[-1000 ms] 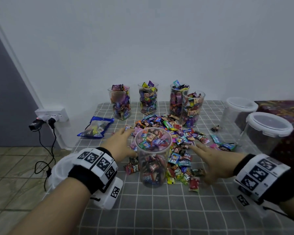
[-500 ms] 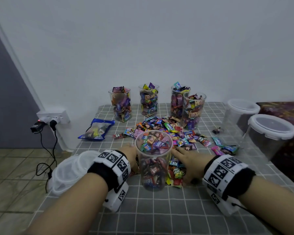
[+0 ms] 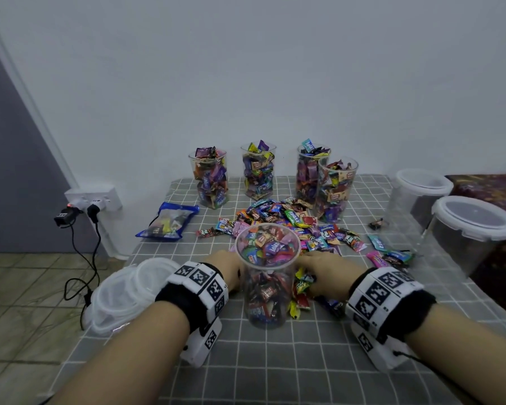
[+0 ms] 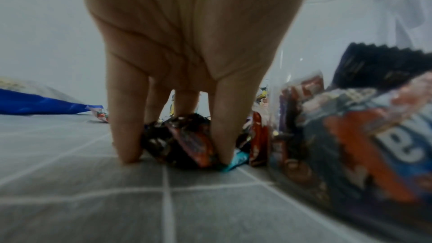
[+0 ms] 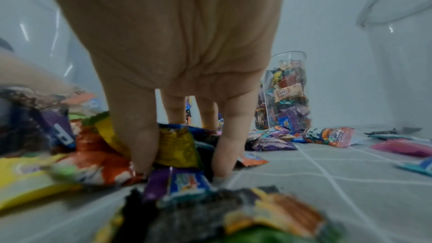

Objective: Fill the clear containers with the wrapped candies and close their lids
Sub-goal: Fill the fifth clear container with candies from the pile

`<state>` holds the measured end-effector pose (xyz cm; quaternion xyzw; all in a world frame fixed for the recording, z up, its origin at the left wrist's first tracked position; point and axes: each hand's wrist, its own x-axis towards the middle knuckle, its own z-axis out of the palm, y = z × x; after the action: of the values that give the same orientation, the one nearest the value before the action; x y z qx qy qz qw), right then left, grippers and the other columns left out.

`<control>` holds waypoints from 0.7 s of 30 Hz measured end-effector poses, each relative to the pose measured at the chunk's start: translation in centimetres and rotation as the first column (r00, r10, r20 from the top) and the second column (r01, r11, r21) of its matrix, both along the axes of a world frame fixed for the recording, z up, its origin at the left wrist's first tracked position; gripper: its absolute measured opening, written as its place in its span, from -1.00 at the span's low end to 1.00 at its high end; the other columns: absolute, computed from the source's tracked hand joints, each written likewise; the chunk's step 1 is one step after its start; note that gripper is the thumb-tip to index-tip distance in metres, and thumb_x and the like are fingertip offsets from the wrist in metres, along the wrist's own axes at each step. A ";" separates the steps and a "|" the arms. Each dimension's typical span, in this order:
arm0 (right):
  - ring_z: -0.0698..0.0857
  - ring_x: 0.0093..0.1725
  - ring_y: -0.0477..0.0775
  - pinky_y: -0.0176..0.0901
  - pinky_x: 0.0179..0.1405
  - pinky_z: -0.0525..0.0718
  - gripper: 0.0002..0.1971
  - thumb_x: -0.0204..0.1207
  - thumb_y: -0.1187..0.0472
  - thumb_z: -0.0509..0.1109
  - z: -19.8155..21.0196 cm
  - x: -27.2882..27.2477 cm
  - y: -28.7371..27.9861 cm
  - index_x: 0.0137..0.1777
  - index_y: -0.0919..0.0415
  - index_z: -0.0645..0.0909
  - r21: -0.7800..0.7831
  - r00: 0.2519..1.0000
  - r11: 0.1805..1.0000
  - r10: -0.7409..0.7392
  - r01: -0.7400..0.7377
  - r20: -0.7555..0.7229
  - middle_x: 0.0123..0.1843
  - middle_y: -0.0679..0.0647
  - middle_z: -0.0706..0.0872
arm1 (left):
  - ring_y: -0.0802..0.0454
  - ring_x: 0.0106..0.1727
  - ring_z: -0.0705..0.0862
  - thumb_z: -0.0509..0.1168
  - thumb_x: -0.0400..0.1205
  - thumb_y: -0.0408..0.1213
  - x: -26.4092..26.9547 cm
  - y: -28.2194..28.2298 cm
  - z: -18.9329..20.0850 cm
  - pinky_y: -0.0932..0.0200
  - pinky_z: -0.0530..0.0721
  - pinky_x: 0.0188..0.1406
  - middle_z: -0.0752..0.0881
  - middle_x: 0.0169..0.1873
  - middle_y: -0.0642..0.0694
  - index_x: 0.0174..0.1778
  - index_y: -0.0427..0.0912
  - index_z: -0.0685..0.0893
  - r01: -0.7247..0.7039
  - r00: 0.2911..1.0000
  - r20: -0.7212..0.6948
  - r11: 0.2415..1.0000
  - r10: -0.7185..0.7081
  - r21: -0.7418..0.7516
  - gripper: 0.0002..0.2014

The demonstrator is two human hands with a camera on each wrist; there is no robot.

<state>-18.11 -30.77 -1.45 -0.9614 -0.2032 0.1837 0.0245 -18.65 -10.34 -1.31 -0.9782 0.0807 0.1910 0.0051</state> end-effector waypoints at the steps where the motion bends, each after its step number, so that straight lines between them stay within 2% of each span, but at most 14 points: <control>1: 0.49 0.39 0.11 0.00 0.33 0.54 -0.42 0.51 0.17 0.38 0.0 0.0 -0.1 0.53 -0.06 0.35 0.017 1.000 1.000 -0.009 0.009 0.012 0.45 0.06 0.46 | -0.16 0.26 0.60 0.20 0.68 -0.27 0.1 0.1 0.0 0.00 0.57 0.31 0.62 0.29 -0.20 0.29 -0.25 0.60 -0.017 1.000 0.011 1.000 0.017 -0.023 -0.72; 7: 0.54 0.30 0.10 -0.10 0.18 0.53 -0.65 0.60 0.18 0.27 0.4 -0.4 -0.2 0.38 0.08 0.50 0.042 0.997 0.999 -0.023 0.020 0.071 0.33 0.08 0.57 | -0.15 0.17 0.65 0.12 0.70 -0.32 0.1 0.3 -0.4 0.02 0.62 0.24 0.68 0.17 -0.20 0.18 -0.25 0.66 -0.113 0.989 0.075 0.982 0.126 -0.150 -0.74; 12: 0.58 0.23 0.11 -0.11 0.15 0.54 -0.72 0.61 0.21 0.24 0.5 -0.5 -0.2 0.30 0.13 0.57 0.064 0.994 0.998 -0.030 0.024 0.101 0.26 0.10 0.64 | -0.15 0.01 0.71 0.23 0.63 -0.27 0.3 0.6 -1.0 -0.05 0.68 0.14 0.75 0.00 -0.17 0.04 -0.20 0.76 -0.162 0.975 0.100 0.944 0.198 -0.286 -0.79; 16: 0.61 0.18 0.09 -0.17 0.04 0.51 -0.71 0.60 0.21 0.26 0.7 -0.6 -0.5 0.30 0.11 0.59 0.112 0.988 0.993 -0.055 0.039 0.141 0.22 0.09 0.67 | -0.14 -0.01 0.72 0.21 0.62 -0.27 0.2 0.8 -0.7 -0.03 0.69 0.10 0.76 -0.02 -0.16 0.04 -0.17 0.75 -0.149 0.964 0.176 0.953 0.199 -0.263 -0.78; 21: 0.62 0.22 0.09 -0.16 0.12 0.53 -0.67 0.63 0.21 0.24 1.2 -0.7 -0.7 0.37 0.09 0.56 0.181 0.979 0.981 -0.103 0.071 0.178 0.27 0.09 0.67 | -0.12 0.04 0.70 0.23 0.61 -0.21 0.2 1.2 -0.6 -0.03 0.69 0.08 0.75 0.05 -0.09 0.09 -0.09 0.73 -0.100 0.935 0.313 0.972 0.165 -0.215 -0.78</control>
<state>-18.86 -31.51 -0.28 -0.9766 -0.1775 0.0735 0.0970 -18.43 -9.19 -1.92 -0.9953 0.0306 0.0164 -0.0905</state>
